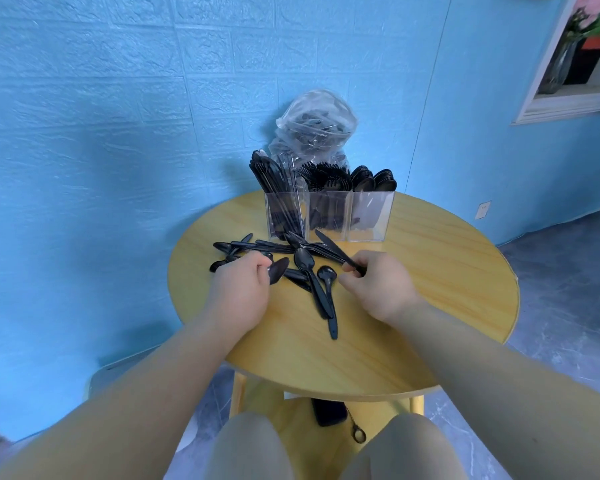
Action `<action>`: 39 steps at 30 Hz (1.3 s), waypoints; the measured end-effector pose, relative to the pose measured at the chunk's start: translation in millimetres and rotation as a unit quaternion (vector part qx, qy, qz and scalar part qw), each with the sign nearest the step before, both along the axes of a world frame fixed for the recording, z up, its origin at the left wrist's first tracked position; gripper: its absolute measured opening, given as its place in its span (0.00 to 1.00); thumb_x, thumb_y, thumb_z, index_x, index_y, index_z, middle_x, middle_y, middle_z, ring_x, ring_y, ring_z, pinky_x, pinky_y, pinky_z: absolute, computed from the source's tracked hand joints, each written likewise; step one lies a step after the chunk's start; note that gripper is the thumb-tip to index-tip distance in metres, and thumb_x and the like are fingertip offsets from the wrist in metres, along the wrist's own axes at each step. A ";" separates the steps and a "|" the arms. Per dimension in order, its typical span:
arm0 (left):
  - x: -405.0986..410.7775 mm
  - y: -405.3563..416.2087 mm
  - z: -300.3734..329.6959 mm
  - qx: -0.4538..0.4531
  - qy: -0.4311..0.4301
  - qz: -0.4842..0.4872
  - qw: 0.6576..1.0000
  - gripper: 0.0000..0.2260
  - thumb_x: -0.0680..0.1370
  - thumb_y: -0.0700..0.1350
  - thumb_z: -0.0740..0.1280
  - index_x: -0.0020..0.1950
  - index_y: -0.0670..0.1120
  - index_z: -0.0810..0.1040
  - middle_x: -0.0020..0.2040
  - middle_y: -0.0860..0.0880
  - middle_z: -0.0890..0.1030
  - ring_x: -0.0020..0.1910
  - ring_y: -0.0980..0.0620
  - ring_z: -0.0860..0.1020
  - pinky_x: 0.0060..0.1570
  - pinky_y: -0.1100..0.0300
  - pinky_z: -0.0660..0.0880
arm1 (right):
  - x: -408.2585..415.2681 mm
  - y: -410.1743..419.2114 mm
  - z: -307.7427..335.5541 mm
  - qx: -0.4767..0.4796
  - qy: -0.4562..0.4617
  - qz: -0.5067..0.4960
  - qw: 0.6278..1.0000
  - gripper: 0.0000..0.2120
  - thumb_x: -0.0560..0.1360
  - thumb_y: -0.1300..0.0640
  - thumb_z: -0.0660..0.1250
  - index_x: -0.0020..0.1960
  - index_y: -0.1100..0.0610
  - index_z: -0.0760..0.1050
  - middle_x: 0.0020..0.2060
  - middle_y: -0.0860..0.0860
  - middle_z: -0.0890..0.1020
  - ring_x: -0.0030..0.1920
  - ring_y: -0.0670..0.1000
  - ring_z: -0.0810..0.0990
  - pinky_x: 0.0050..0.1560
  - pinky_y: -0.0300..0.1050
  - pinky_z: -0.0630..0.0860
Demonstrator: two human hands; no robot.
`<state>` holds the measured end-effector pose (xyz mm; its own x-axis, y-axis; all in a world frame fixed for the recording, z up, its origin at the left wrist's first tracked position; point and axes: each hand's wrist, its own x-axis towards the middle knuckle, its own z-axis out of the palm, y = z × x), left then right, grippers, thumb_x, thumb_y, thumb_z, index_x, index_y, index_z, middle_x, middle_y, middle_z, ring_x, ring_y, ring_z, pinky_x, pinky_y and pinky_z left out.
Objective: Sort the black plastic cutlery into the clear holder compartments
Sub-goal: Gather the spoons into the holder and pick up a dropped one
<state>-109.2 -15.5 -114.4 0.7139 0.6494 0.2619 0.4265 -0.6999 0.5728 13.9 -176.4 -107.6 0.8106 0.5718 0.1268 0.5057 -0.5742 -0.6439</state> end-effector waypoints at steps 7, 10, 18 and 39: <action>3.5 -2.1 5.8 0.021 0.010 -0.024 0.999 0.14 0.79 0.39 0.59 0.62 0.48 0.76 0.50 0.50 0.78 0.49 0.50 0.75 0.50 0.58 0.71 | 6.7 23.3 0.0 -0.098 -0.049 0.011 0.994 0.19 0.77 0.45 0.63 0.64 0.52 0.74 0.52 0.52 0.82 0.51 0.55 0.79 0.48 0.47 0.78; 4.8 1.1 7.4 0.029 0.012 -0.027 0.999 0.11 0.80 0.42 0.61 0.59 0.51 0.79 0.47 0.51 0.80 0.47 0.52 0.76 0.47 0.60 0.71 | 10.7 25.8 2.3 -0.134 -0.030 0.023 0.990 0.15 0.75 0.45 0.64 0.50 0.55 0.80 0.40 0.53 0.82 0.43 0.55 0.79 0.40 0.46 0.79; 6.9 2.3 7.8 0.000 0.066 -0.033 0.997 0.09 0.82 0.51 0.57 0.48 0.49 0.73 0.33 0.50 0.81 0.31 0.59 0.77 0.33 0.62 0.70 | 10.7 17.0 5.9 -0.123 -0.011 0.042 0.991 0.16 0.70 0.40 0.68 0.49 0.50 0.78 0.44 0.48 0.82 0.45 0.52 0.79 0.41 0.44 0.77; 1.9 -21.3 -3.5 0.015 -0.005 -0.095 0.995 0.10 0.81 0.48 0.60 0.45 0.50 0.79 0.28 0.54 0.73 0.26 0.57 0.70 0.27 0.65 0.66 | 11.7 -6.3 9.8 -0.142 -0.098 -0.018 0.985 0.11 0.75 0.56 0.61 0.51 0.59 0.78 0.41 0.56 0.81 0.42 0.57 0.79 0.38 0.46 0.77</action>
